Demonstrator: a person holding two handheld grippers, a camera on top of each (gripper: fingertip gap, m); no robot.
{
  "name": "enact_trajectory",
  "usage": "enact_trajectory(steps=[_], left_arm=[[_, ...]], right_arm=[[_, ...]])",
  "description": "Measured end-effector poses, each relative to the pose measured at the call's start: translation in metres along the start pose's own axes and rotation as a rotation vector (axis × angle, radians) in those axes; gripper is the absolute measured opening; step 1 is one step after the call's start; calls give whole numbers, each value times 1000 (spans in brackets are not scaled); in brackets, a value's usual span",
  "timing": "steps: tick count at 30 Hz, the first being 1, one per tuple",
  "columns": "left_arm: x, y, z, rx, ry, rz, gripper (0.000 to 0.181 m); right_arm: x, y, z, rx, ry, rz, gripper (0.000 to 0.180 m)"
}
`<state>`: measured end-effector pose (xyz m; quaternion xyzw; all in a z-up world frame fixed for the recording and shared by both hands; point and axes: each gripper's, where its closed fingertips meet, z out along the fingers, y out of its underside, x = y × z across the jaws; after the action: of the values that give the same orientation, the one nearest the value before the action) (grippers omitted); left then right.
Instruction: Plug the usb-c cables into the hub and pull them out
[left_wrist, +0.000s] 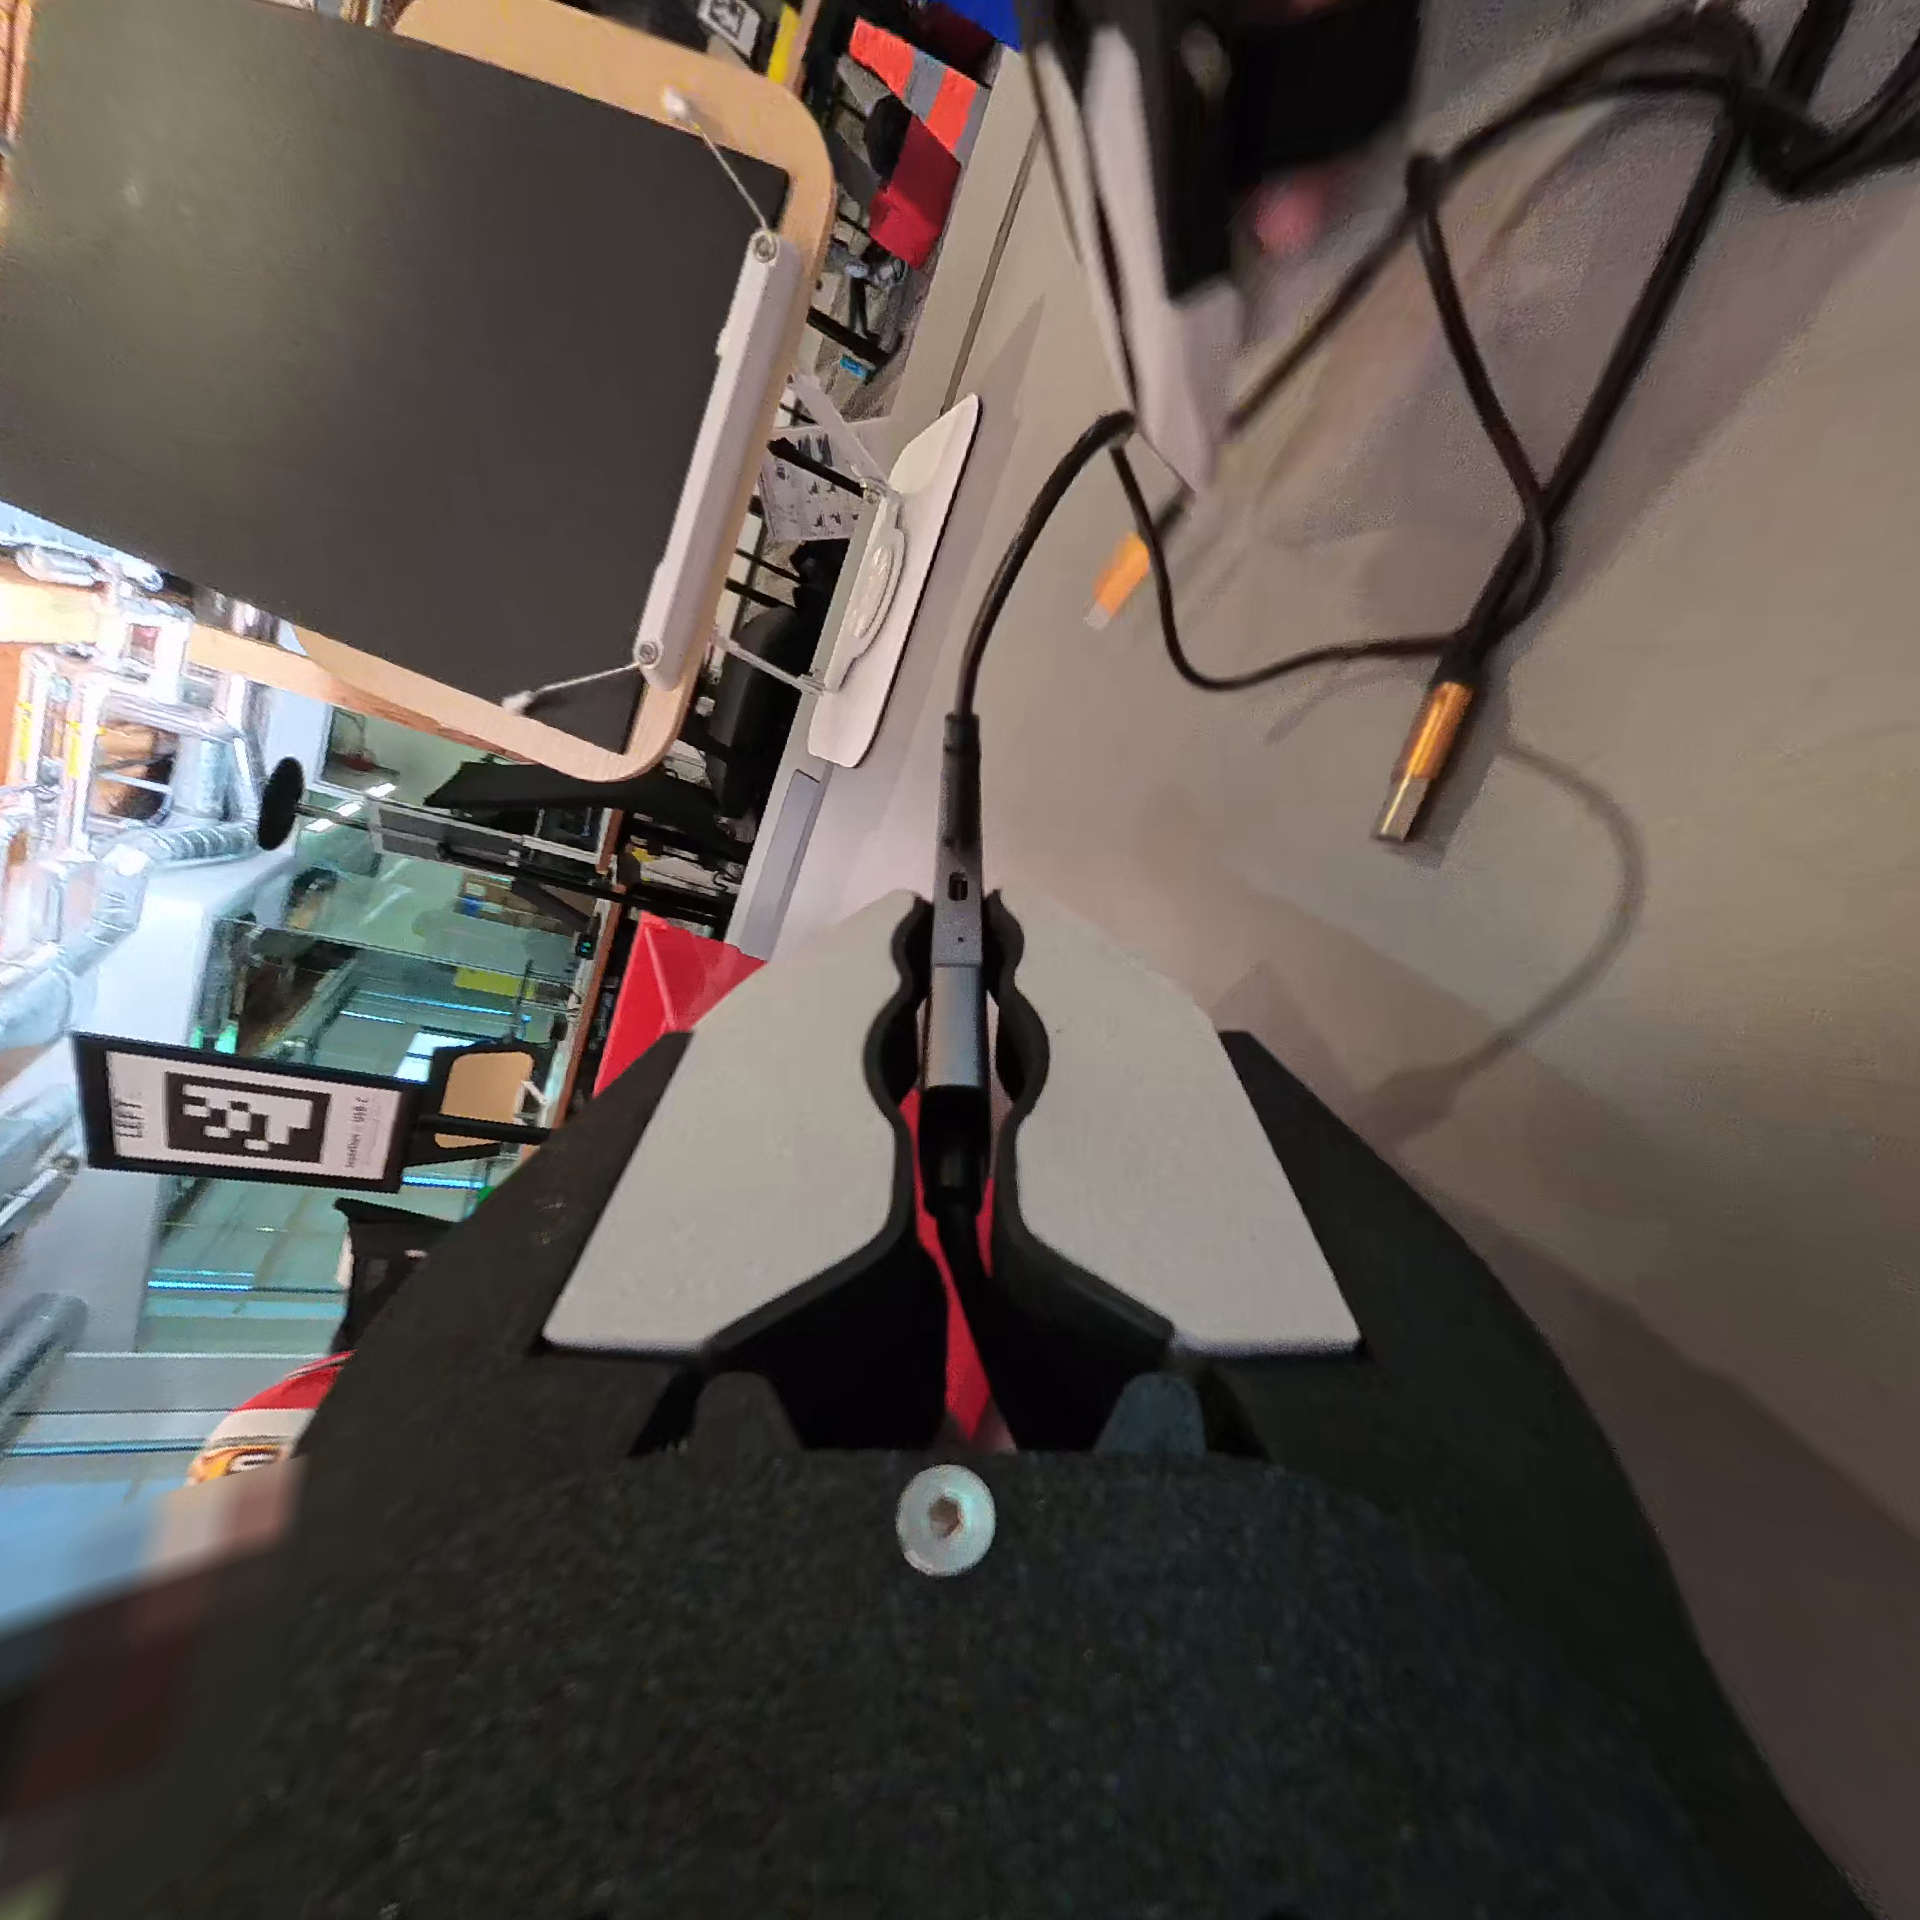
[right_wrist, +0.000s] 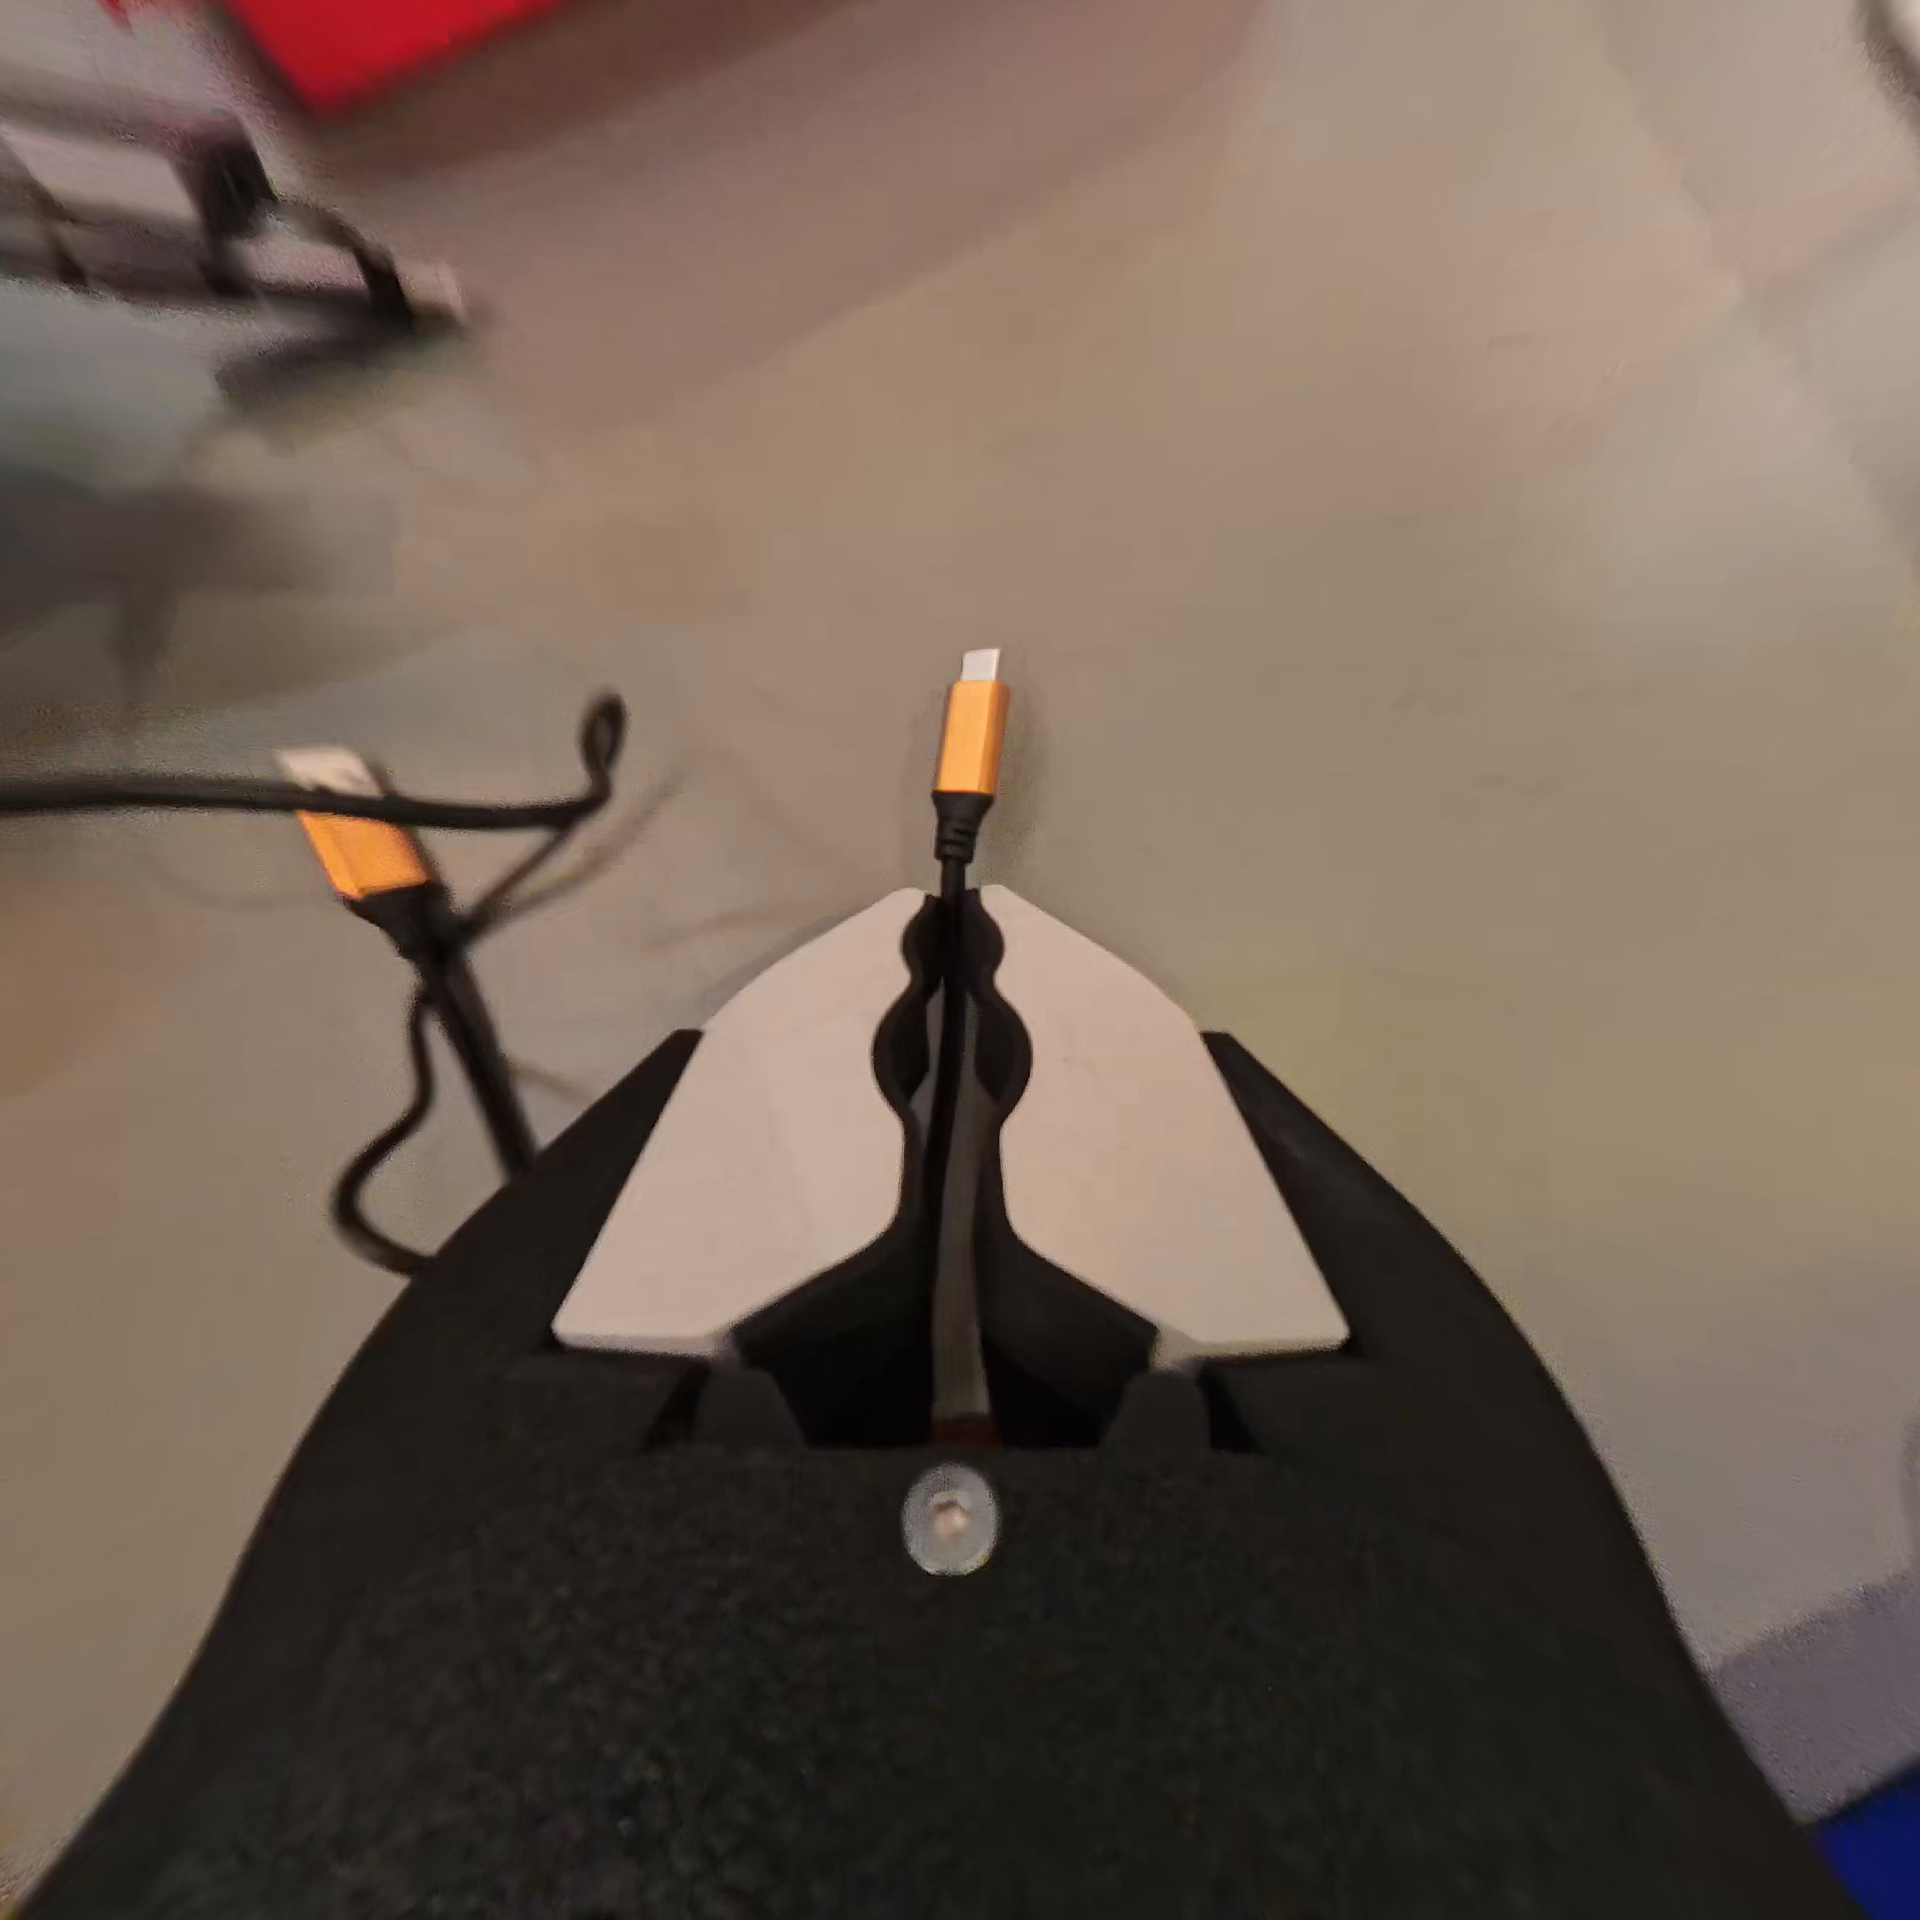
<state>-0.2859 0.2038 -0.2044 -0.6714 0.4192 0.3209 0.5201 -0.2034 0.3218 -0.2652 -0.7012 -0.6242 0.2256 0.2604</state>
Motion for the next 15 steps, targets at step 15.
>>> enact_trajectory(steps=[15], left_arm=[[-29,7,-1,-36,-129,-80,9]], right_arm=[[-47,-86,-270,454,9,26,3]])
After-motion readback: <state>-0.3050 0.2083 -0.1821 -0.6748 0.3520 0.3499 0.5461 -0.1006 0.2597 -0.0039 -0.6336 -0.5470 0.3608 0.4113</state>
